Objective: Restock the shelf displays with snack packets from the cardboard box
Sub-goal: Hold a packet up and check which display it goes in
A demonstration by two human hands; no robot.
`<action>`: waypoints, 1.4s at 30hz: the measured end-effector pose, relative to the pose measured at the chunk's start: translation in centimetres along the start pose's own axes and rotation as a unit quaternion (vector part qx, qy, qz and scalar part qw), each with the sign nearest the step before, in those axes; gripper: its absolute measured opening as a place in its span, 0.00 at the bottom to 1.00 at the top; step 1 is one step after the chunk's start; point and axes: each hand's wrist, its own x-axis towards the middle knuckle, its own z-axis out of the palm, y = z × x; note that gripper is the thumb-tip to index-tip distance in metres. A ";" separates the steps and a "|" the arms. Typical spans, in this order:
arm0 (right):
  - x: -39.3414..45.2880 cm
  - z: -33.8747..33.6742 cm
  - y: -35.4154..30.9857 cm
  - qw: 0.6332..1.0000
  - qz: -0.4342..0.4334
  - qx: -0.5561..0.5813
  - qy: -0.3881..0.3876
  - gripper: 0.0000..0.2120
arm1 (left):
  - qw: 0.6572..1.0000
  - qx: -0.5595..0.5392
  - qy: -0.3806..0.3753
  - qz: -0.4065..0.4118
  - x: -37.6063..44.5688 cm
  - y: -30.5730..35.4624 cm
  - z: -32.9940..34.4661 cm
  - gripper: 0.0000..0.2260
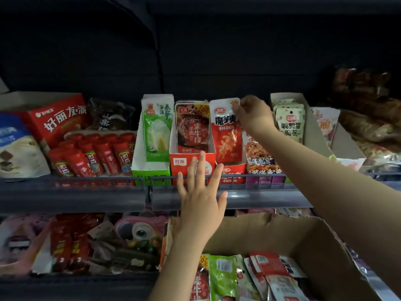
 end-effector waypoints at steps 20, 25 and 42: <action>2.5 2.6 3.7 0.997 -0.015 -0.075 0.002 0.15 | 0.999 0.027 0.041 0.002 0.0 -0.1 0.5 0.30; 2.3 2.9 3.7 0.999 -0.004 -0.048 0.017 0.18 | 0.999 0.031 0.037 0.002 -0.1 0.0 0.5 0.32; -15.1 -0.4 7.9 0.991 -0.090 0.091 0.034 0.07 | 0.989 -0.139 0.016 0.036 -3.9 3.1 -0.1 0.17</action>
